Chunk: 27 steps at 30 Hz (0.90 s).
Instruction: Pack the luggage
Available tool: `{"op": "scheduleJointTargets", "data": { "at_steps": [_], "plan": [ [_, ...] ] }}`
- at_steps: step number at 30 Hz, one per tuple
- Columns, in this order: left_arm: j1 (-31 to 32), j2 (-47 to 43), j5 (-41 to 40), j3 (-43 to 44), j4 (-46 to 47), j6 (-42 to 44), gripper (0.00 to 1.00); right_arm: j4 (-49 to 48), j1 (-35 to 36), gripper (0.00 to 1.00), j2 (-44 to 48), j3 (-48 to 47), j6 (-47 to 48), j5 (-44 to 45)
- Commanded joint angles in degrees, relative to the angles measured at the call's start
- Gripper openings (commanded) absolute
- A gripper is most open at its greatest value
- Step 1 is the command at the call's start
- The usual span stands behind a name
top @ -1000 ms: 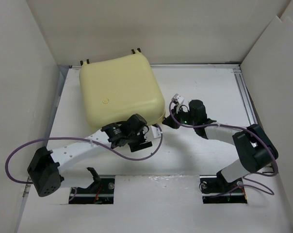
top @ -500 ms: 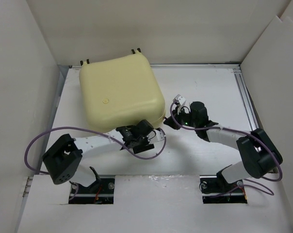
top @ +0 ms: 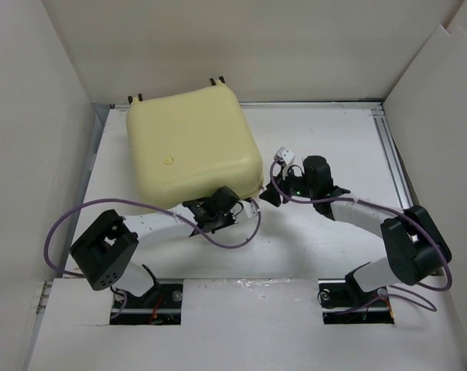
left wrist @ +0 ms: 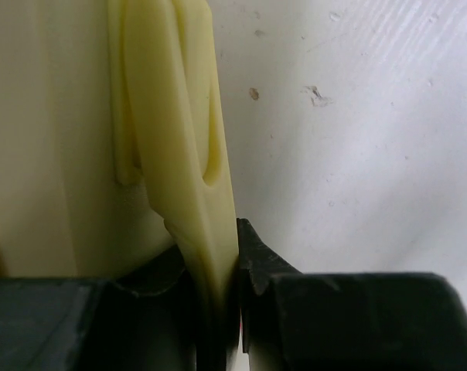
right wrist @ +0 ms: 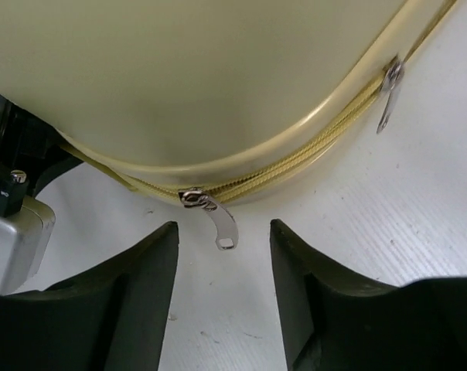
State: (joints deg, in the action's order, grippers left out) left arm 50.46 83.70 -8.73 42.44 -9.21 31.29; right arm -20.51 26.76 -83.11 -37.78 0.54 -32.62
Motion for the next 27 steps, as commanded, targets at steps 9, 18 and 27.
{"op": "scheduleJointTargets", "data": {
  "at_steps": [9,18,27],
  "plan": [
    [-0.3,-7.7,6.2,-1.8,-9.4,3.2,0.00,9.1,-0.7,0.62,1.6,-8.9,10.7,-4.7],
    [-0.3,-5.8,5.7,-0.6,-8.8,2.6,0.00,10.3,0.3,0.61,0.4,-6.5,11.3,-12.2],
    [-0.3,-5.3,5.7,-0.1,-8.8,2.1,0.00,8.7,1.5,0.61,-1.4,-6.9,9.5,-12.9]
  ]
}}
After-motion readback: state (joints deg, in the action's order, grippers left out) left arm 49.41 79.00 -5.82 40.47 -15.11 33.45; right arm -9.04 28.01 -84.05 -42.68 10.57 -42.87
